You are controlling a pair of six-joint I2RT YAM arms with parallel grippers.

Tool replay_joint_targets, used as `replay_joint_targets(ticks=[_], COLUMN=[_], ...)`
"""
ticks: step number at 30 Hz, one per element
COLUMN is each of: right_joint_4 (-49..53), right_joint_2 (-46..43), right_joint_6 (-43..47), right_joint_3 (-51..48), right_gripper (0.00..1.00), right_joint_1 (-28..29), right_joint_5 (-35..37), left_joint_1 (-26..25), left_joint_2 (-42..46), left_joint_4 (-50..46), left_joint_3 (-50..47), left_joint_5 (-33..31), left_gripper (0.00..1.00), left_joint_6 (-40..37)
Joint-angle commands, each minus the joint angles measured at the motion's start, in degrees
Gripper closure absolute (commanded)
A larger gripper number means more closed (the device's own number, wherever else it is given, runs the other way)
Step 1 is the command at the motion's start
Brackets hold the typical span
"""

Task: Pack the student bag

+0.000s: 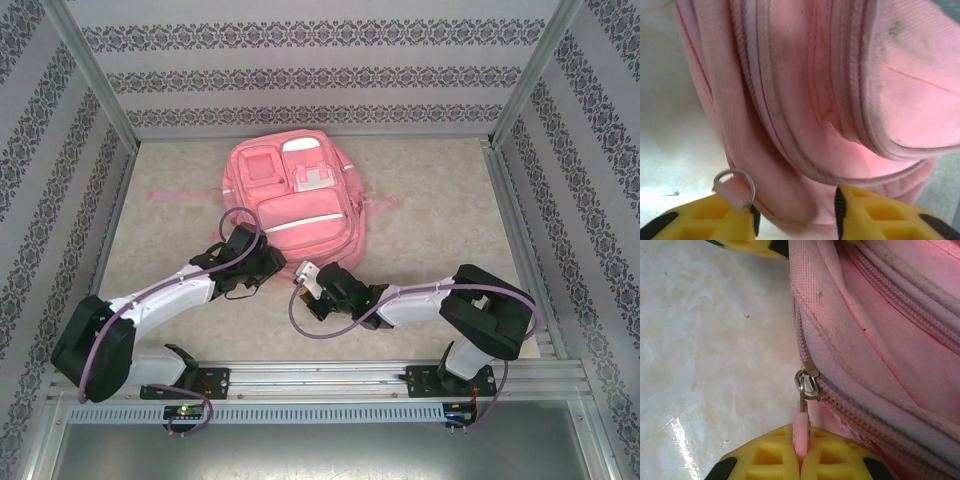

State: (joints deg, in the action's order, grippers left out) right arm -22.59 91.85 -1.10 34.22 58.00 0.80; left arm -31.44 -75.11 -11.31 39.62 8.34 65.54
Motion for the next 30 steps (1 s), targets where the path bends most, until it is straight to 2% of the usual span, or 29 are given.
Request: replay_joint_targets(ticks=[1, 3, 6, 7, 13, 30], right_joint_4=[-1.3, -1.4, -1.3, -0.9, 0.8, 3.8], right_joint_2=[-1.7, -1.9, -2.2, -2.3, -4.3, -10.5], right_joint_6=[-0.6, -0.9, -1.4, -1.5, -2.4, -8.0], right_joint_3=[-1.5, -1.9, -2.6, -2.9, -4.8, -9.4], right_gripper=[1.0, 1.0, 1.0, 1.0, 1.0, 1.0], right_joint_1=[1.1, 1.1, 1.1, 1.1, 0.7, -8.0], right_joint_5=[0.0, 0.4, 2.0, 2.8, 6.8, 8.8], left_joint_1=[-0.5, -0.4, -0.3, -0.3, 0.4, 1.7], left_joint_2=[-1.8, -2.0, -1.0, -0.3, 4.9, 11.9], left_joint_4=[2.6, 2.2, 0.7, 0.0, -5.0, -10.1], left_joint_3=[2.0, 2.8, 4.0, 4.5, 6.7, 4.7], left_joint_5=[-2.5, -3.6, -5.5, -6.3, -10.3, -11.5], left_gripper=[0.65, 0.75, 0.96, 1.0, 1.0, 1.0], left_joint_6=[-1.4, -2.5, -4.1, -4.8, -7.7, -11.7])
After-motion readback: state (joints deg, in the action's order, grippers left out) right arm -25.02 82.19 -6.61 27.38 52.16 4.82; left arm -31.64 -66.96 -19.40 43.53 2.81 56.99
